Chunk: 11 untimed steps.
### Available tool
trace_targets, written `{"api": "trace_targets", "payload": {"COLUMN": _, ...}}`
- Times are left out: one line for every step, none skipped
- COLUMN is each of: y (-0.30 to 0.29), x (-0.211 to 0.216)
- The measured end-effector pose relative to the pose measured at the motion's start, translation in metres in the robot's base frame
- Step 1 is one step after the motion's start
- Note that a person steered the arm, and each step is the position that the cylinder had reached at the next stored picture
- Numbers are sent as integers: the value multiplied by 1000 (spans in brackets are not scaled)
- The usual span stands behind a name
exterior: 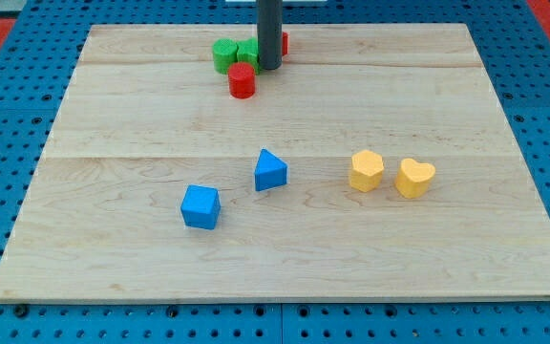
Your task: Push the heart diagonally to the bottom right of red star
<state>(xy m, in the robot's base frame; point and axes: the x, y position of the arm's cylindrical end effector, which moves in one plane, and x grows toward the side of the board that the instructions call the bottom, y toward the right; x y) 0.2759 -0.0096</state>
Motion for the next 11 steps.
{"api": "trace_targets", "payload": {"y": 1, "x": 1}}
{"api": "trace_targets", "payload": {"y": 4, "x": 16}}
{"api": "trace_targets", "payload": {"y": 7, "x": 16}}
{"api": "trace_targets", "payload": {"y": 7, "x": 16}}
{"api": "trace_targets", "payload": {"y": 9, "x": 17}}
{"api": "trace_targets", "payload": {"y": 23, "x": 47}}
{"api": "trace_targets", "payload": {"y": 42, "x": 103}}
{"api": "trace_targets", "payload": {"y": 64, "x": 145}}
{"api": "trace_targets", "payload": {"y": 76, "x": 199}}
{"api": "trace_targets", "payload": {"y": 75, "x": 237}}
{"api": "trace_targets", "payload": {"y": 152, "x": 238}}
